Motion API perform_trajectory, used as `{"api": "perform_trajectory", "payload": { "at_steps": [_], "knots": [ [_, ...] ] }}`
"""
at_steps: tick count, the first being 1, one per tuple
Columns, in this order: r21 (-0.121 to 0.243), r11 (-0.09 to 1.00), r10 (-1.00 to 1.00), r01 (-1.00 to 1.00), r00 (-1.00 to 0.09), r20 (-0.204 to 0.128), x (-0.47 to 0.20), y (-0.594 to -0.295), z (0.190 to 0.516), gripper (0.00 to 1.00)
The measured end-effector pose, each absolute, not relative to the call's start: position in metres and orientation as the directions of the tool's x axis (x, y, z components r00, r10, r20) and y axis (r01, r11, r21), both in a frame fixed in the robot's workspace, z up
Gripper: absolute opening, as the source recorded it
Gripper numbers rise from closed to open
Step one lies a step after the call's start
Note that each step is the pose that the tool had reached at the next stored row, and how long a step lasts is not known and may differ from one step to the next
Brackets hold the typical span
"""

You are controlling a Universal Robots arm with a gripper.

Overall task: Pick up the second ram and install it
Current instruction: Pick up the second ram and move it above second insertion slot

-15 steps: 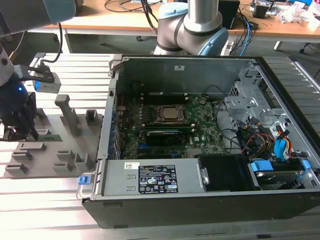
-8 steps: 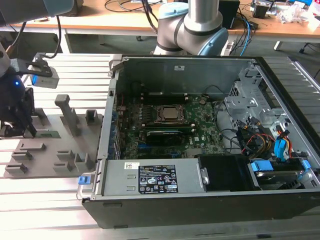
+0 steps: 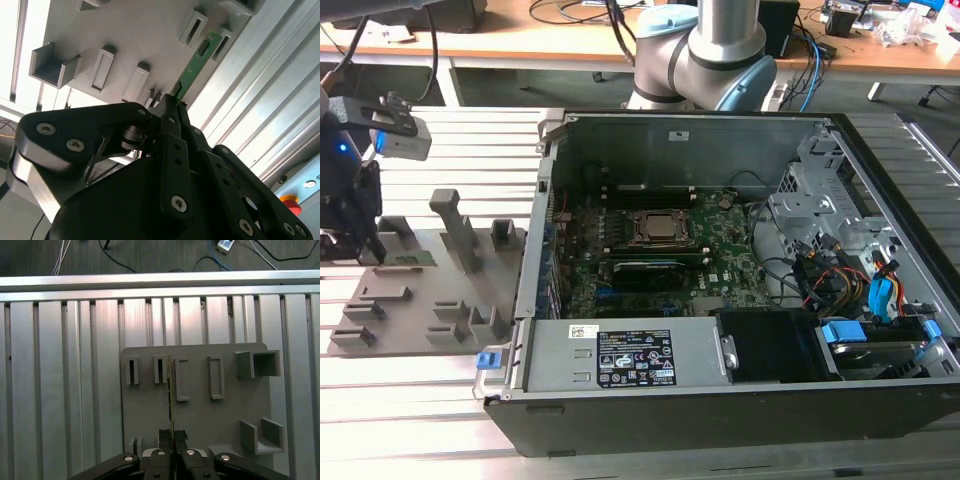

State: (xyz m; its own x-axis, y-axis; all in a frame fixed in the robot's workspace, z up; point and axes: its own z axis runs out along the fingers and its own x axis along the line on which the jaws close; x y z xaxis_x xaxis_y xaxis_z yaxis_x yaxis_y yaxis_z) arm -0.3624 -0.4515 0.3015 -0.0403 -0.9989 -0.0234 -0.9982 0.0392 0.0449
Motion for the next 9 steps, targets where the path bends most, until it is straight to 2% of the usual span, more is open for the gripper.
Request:
{"api": "perform_trajectory", "payload": {
  "at_steps": [9],
  "knots": [
    [0.045, 0.039, -0.999, -0.998, -0.04, -0.023, -0.362, -0.451, 0.317, 0.14]
  ]
}}
